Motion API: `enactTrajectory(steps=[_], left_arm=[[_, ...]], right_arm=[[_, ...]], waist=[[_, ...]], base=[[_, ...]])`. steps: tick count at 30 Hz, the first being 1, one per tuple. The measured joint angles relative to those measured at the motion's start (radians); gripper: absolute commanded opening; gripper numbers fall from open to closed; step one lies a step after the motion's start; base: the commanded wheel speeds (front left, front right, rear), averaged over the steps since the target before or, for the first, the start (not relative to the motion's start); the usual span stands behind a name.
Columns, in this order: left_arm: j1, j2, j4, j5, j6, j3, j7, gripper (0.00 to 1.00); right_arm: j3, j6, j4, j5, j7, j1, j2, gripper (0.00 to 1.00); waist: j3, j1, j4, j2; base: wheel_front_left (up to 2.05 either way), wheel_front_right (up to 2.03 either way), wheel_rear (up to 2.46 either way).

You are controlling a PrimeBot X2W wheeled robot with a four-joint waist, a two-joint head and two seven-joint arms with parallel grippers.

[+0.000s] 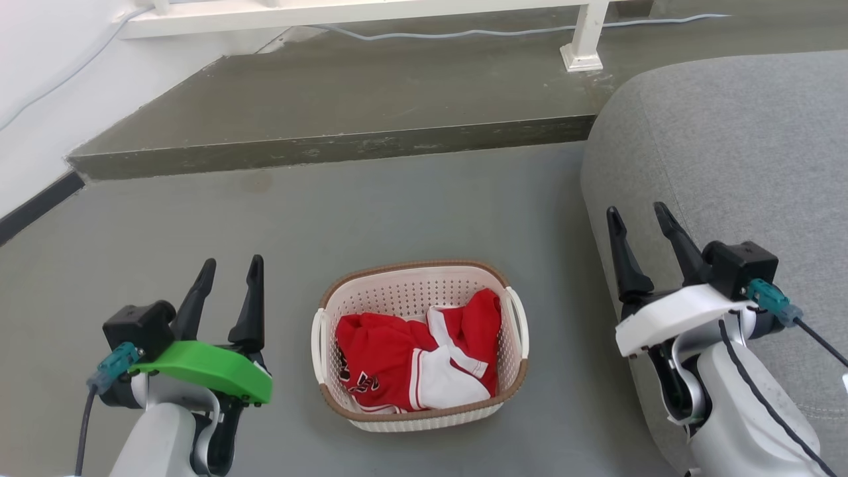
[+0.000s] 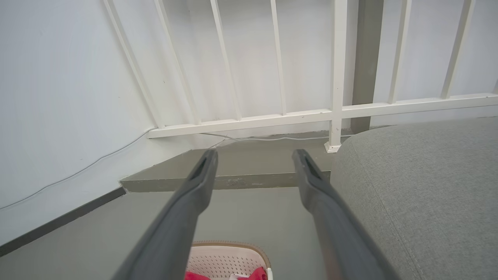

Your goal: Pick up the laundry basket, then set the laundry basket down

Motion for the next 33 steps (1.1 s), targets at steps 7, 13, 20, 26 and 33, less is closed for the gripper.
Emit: enactTrajectory(steps=[7,13,20,26,33], left_arm=[[0.02,-0.015,-0.027,0.015,0.0,0.007,0.0,1.0],[0.037,-0.017,-0.039,0.033,0.0,0.017,0.0,1.0],[0.047,-0.021,-0.055,0.047,0.0,0.031,0.0,1.0],[0.051,-0.025,-0.06,0.06,0.0,0.037,0.0,1.0],[0.063,-0.034,-0.035,0.063,0.0,0.033,0.0,0.0]], right_arm=[[-0.01,0.0,-0.03,-0.019,0.0,0.024,0.005,1.0],[-0.017,0.001,-0.047,-0.028,0.0,0.037,0.012,1.0],[-0.03,0.001,-0.06,-0.036,0.0,0.056,0.02,1.0],[-0.039,0.001,-0.072,-0.044,0.0,0.058,0.025,1.0],[-0.037,0.01,-0.047,-0.043,0.002,0.093,0.036,0.0]], waist=[[0.003,0.0,0.003,0.0],[0.009,0.0,0.003,0.0],[0.014,0.0,0.0,0.0],[0.016,0.0,-0.001,0.0],[0.016,0.0,-0.002,0.0]], base=[[0.0,0.0,0.0],[0.0,0.0,0.0],[0.0,0.0,0.0],[0.0,0.0,0.0],[0.0,0.0,0.0]])
